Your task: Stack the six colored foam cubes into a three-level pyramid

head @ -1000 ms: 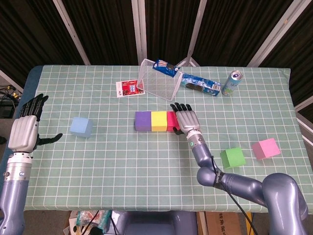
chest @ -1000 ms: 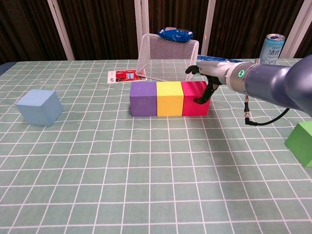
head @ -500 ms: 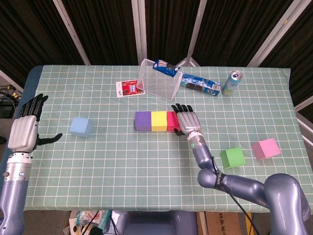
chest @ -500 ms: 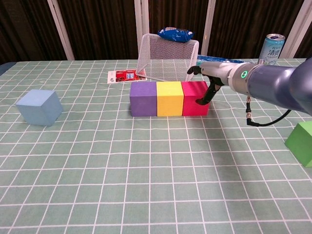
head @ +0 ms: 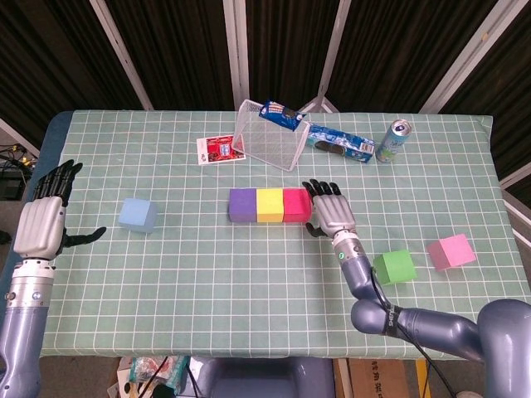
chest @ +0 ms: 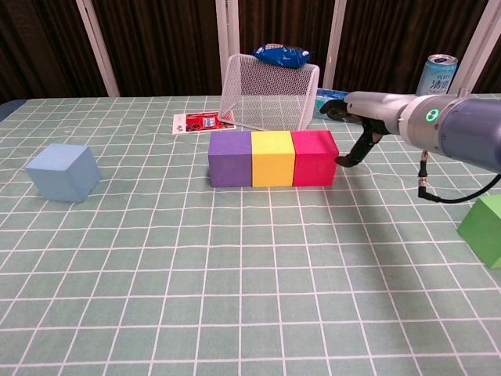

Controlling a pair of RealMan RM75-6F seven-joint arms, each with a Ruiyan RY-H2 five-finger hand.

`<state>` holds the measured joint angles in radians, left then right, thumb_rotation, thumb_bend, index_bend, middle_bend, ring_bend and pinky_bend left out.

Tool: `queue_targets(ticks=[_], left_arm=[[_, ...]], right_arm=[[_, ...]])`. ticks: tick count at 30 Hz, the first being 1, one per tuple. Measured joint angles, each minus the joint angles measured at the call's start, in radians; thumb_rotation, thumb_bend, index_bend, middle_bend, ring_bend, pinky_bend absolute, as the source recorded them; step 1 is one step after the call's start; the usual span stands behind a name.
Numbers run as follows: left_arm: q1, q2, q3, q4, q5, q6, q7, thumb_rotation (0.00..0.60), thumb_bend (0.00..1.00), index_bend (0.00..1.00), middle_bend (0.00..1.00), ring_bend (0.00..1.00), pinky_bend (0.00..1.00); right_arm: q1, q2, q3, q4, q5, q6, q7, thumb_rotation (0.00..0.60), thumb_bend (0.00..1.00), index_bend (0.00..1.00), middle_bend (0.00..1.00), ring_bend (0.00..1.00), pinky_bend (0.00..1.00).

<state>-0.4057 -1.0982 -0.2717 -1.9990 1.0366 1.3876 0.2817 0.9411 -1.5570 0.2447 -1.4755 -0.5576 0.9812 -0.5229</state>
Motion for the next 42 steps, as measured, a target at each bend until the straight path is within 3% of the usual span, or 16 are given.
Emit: queue_targets(ticks=[12,22,28,42], left_arm=[[0.001,-0.004,0.005,0.017,0.001,-0.005,-0.005,0.6,0.07,0.0,0.0,0.0,0.04],[0.017,-0.013,0.031,0.02,0.048,0.015,-0.002,0.6,0.05,0.0,0.0,0.0,0.04],[0.04,-0.012,0.05,0.032,0.051,0.025,-0.009,0.6,0.05,0.0,0.0,0.0,0.04],[0.099,0.005,0.091,0.054,0.112,0.053,-0.068,0.6,0.05,0.0,0.0,0.0,0.04]], right_arm=[[-0.105,0.156,-0.039,-0.193,-0.116,0.148,0.011,0.6,0.38,0.0,0.0,0.0,0.0],[-0.288,0.321,-0.121,-0.319,-0.276,0.272,0.144,0.6,0.38,0.0,0.0,0.0,0.0],[-0.358,0.386,-0.148,-0.344,-0.353,0.29,0.237,0.6,0.38,0.0,0.0,0.0,0.0],[-0.508,0.432,-0.249,-0.358,-0.532,0.39,0.259,0.6,0.38,0.0,0.0,0.0,0.0]])
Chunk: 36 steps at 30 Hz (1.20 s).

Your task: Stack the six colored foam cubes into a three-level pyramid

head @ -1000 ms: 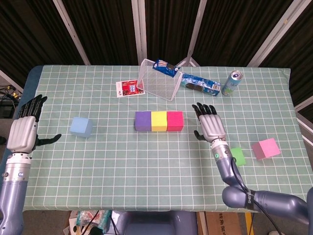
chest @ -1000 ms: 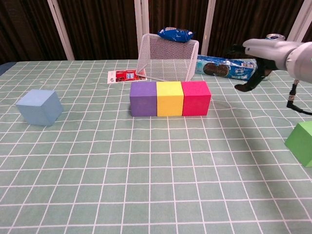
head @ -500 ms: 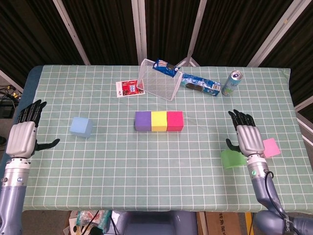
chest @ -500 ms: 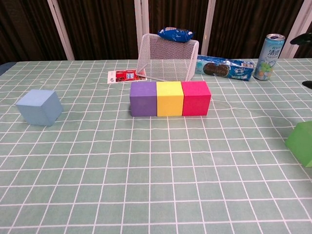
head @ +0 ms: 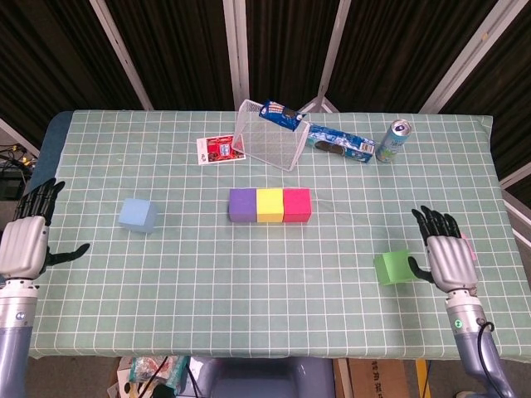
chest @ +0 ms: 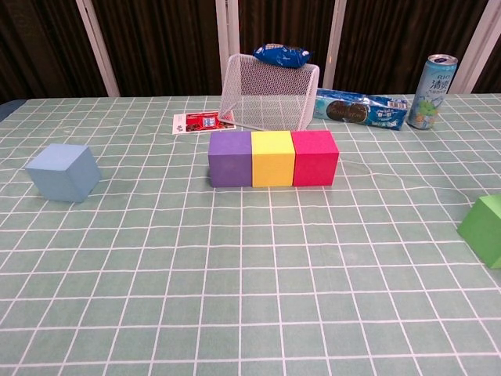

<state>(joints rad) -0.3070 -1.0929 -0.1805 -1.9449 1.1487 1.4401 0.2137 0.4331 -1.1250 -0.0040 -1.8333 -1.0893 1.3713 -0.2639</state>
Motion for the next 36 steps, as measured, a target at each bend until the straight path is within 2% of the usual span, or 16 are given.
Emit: queue_targets(ticks=[5,14,29,36], left_arm=[[0.016,-0.002,0.018,0.019,0.03,0.007,-0.006,0.6,0.05,0.0,0.0,0.0,0.04],[0.04,-0.015,0.038,0.044,0.068,0.021,-0.009,0.6,0.05,0.0,0.0,0.0,0.04],[0.052,-0.018,0.041,0.075,0.064,-0.006,-0.011,0.6,0.05,0.0,0.0,0.0,0.04],[0.053,-0.031,0.038,0.083,0.065,-0.006,0.006,0.6,0.05,0.0,0.0,0.0,0.04]], right_arm=[[-0.034,-0.004,-0.018,0.022,-0.058,0.013,0.026,0.6,0.38,0.0,0.0,0.0,0.0],[-0.064,0.007,-0.003,0.006,-0.144,0.018,0.061,0.6,0.38,0.0,0.0,0.0,0.0],[-0.1,0.026,0.017,-0.02,-0.205,0.005,0.056,0.6,0.38,0.0,0.0,0.0,0.0],[-0.1,0.026,0.017,-0.022,-0.213,-0.036,0.066,0.6,0.38,0.0,0.0,0.0,0.0]])
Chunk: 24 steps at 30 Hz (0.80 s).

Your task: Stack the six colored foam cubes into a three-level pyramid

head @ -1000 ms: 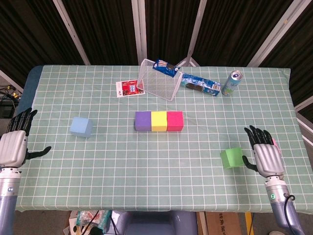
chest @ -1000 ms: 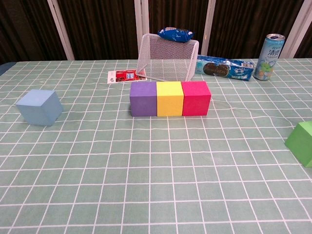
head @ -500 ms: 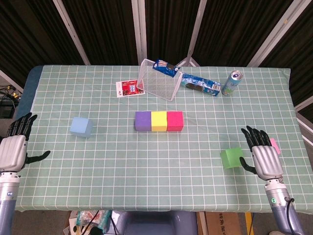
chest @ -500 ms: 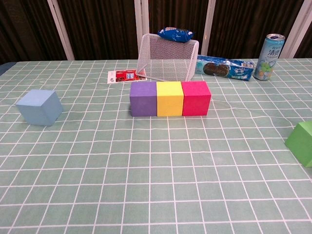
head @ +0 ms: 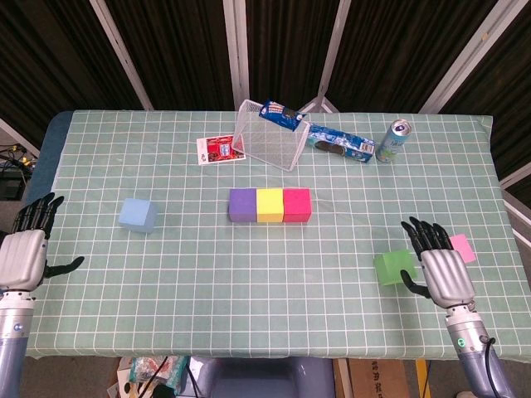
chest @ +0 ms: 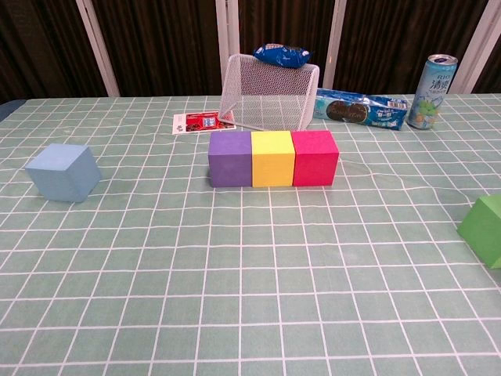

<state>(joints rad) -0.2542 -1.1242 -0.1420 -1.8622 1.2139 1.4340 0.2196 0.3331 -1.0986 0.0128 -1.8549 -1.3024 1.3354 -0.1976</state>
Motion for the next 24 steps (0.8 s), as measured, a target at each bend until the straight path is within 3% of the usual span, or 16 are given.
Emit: queue_targets(ticks=[9,16,24], left_arm=[[0.0,-0.003,-0.01,-0.009,0.012,0.006,0.007,0.6,0.05,0.0,0.0,0.0,0.04],[-0.004,-0.003,-0.021,-0.019,0.012,0.004,0.011,0.6,0.05,0.0,0.0,0.0,0.04],[-0.003,0.003,-0.016,0.002,-0.018,-0.027,0.008,0.6,0.05,0.0,0.0,0.0,0.04]], right_arm=[[0.06,-0.004,0.048,-0.023,0.048,-0.101,-0.032,0.6,0.38,0.0,0.0,0.0,0.0],[0.153,-0.055,0.104,-0.032,0.199,-0.191,-0.184,0.6,0.38,0.0,0.0,0.0,0.0],[0.182,-0.115,0.112,-0.021,0.264,-0.181,-0.279,0.6,0.38,0.0,0.0,0.0,0.0]])
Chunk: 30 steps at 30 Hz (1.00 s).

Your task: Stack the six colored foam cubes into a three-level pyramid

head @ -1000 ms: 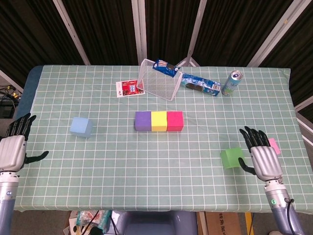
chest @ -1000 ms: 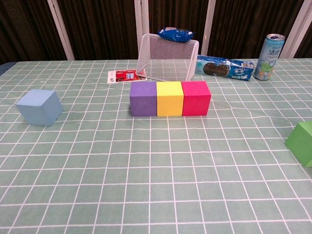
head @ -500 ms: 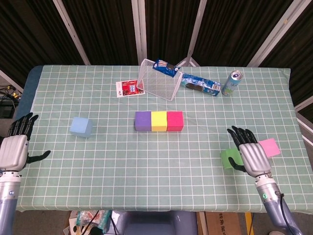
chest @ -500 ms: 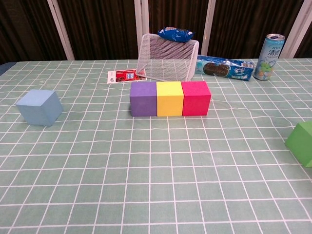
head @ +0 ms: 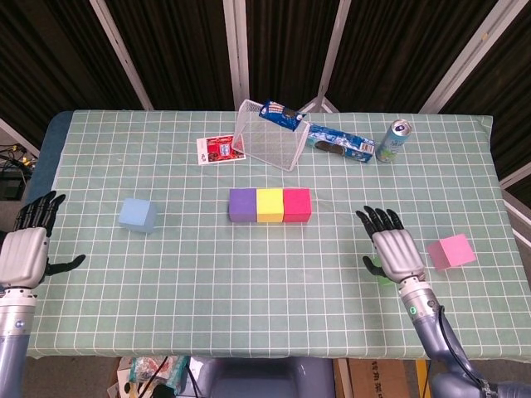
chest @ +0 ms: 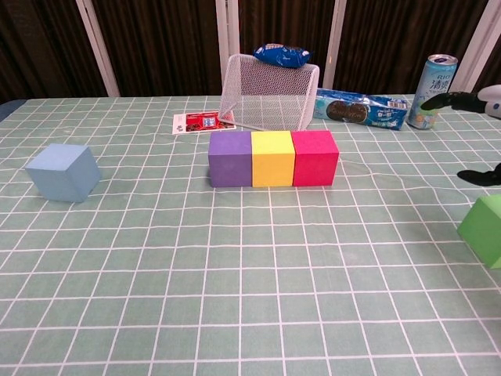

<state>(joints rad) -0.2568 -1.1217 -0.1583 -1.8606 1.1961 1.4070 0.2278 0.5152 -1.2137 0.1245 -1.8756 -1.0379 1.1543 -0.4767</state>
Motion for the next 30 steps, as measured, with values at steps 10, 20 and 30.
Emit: queue_targets(ticks=[10,20,30], left_arm=[[0.006,0.001,0.0,-0.001,0.024,0.008,-0.014,0.6,0.05,0.0,0.0,0.0,0.04],[0.011,0.01,-0.002,-0.016,0.041,0.015,-0.027,0.6,0.05,0.0,0.0,0.0,0.04],[0.013,0.009,-0.004,-0.018,0.04,0.016,-0.021,0.6,0.05,0.0,0.0,0.0,0.04]], right_arm=[[-0.046,0.066,-0.073,-0.082,-0.035,0.012,-0.019,0.6,0.29,0.0,0.0,0.0,0.0],[-0.021,0.053,-0.103,0.002,-0.001,-0.072,-0.06,0.6,0.29,0.0,0.0,0.0,0.0],[0.023,0.066,-0.12,0.087,0.038,-0.173,-0.067,0.6,0.29,0.0,0.0,0.0,0.0]])
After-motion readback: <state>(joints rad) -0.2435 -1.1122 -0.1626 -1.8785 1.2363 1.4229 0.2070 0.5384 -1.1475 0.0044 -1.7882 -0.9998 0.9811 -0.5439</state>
